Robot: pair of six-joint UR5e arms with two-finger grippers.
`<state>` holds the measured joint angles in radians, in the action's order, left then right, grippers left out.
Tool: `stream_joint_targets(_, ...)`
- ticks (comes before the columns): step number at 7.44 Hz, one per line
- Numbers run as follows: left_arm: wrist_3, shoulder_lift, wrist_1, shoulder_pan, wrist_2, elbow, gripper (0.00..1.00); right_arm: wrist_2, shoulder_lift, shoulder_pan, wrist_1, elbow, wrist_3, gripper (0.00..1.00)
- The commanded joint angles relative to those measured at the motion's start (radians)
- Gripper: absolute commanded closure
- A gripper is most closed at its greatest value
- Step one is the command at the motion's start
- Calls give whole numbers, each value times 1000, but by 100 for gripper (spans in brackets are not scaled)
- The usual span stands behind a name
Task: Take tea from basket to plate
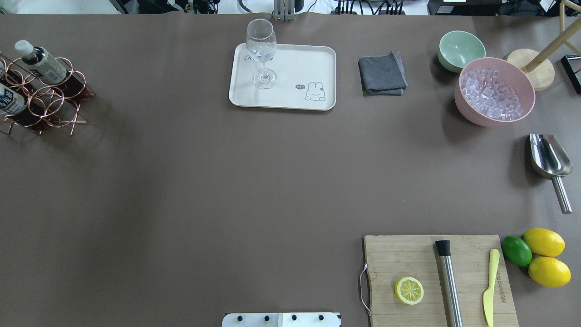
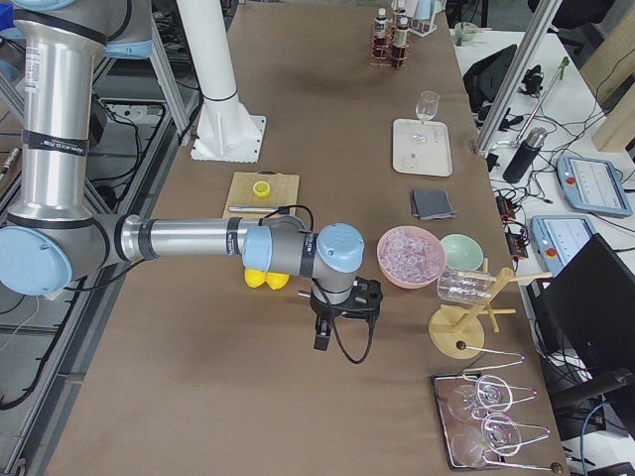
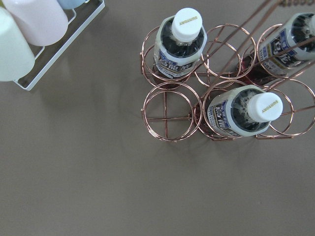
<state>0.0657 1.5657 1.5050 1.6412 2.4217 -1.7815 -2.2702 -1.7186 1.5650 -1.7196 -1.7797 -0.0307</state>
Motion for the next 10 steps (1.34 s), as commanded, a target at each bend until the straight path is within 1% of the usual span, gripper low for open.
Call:
stream_joint_targets(1, 297, 19, -2, 12, -3, 1, 2, 15, 4, -13, 0, 8, 2, 0)
stream_joint_targets(2, 404, 33, -6, 22, -3, 1, 2, 35, 2, -13, 0, 6, 0, 0)
stream_joint_targets(3, 537, 42, -6, 31, -7, 4, 2, 35, 2, -13, 0, 5, 0, 0)
stream_joint_targets(5, 713, 68, -6, 43, -7, 10, 2, 35, 2, -13, 0, 6, 0, 0)
stream_joint_targets(6, 808, 111, -12, 46, -7, 13, 2, 35, 2, -14, 0, 12, 0, 0)
stream_joint_targets(7, 859, 146, -14, 45, -7, 25, 2, 35, 4, -11, 0, 14, 0, 0)
stream_joint_targets(8, 917, 193, -22, 40, -1, 56, 2, 35, -1, -8, 0, 8, -2, 0)
stream_joint_targets(9, 1019, 258, -32, 34, 0, 101, 2, 34, 0, -8, 0, 8, -2, 0)
stream_joint_targets(10, 1090, 334, -32, 34, 3, 185, 2, 35, 2, -8, 0, 14, -2, 0)
